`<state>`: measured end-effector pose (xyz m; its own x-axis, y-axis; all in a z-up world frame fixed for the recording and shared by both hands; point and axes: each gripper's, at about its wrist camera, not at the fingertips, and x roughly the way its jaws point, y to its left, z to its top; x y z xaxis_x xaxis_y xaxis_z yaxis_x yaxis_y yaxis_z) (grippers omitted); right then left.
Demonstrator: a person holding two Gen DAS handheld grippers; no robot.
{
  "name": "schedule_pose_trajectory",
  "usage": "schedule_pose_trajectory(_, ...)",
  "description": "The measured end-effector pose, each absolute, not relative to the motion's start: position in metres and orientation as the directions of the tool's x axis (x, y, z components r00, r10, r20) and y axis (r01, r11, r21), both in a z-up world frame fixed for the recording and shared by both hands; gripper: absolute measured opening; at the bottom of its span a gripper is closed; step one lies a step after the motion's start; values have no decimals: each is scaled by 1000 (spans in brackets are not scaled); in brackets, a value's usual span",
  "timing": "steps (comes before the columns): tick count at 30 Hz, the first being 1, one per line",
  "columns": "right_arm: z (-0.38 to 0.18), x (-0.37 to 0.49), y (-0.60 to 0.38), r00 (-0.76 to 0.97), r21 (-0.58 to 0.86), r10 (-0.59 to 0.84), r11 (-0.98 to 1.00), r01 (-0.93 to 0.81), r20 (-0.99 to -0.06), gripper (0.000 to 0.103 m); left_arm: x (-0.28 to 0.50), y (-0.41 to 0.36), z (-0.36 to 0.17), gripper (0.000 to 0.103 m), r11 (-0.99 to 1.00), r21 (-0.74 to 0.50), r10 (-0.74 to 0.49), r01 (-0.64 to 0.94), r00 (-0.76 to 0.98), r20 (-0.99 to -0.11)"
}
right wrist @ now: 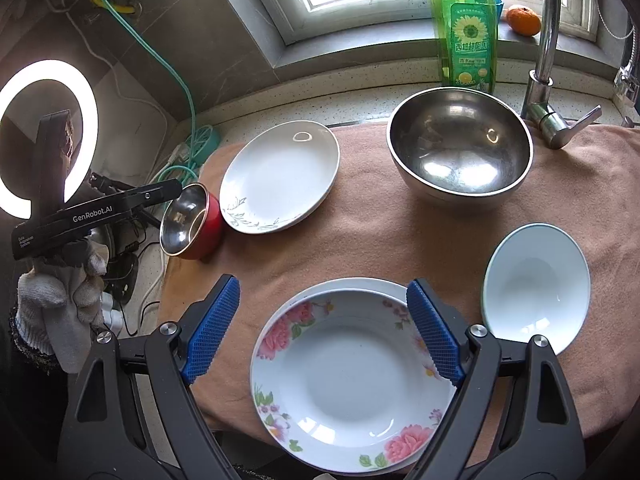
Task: Organize plates and bowls
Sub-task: 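Move the left gripper toward the white leaf-print plate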
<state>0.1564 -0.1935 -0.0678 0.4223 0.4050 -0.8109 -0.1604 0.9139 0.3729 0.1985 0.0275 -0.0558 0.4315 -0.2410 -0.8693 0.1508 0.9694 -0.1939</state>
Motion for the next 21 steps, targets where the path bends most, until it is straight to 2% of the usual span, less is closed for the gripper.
schedule_pose_trajectory(5, -77, 178, -177, 421, 375, 386, 920, -112, -821, 88, 236, 39, -66, 62, 964, -206, -259, 169, 403, -878)
schedule_pose_trajectory(13, -97, 211, -169, 394, 418, 394, 908, -27, -830, 88, 282, 54, -98, 62, 925, -347, -377, 153, 282, -882)
schedule_pose_trajectory(16, -106, 222, -166, 380, 430, 400, 903, -6, -834, 87, 293, 52, -103, 60, 932, -321, -357, 166, 275, -893)
schedule_pose_trajectory(17, -109, 226, -165, 374, 437, 404, 900, 2, -835, 86, 297, 52, -105, 60, 931, -324, -359, 169, 267, -894)
schedule_pose_trajectory(21, -123, 240, -159, 342, 476, 438, 879, 31, -831, 70, 311, 53, -116, 54, 936, -312, -345, 161, 247, -906)
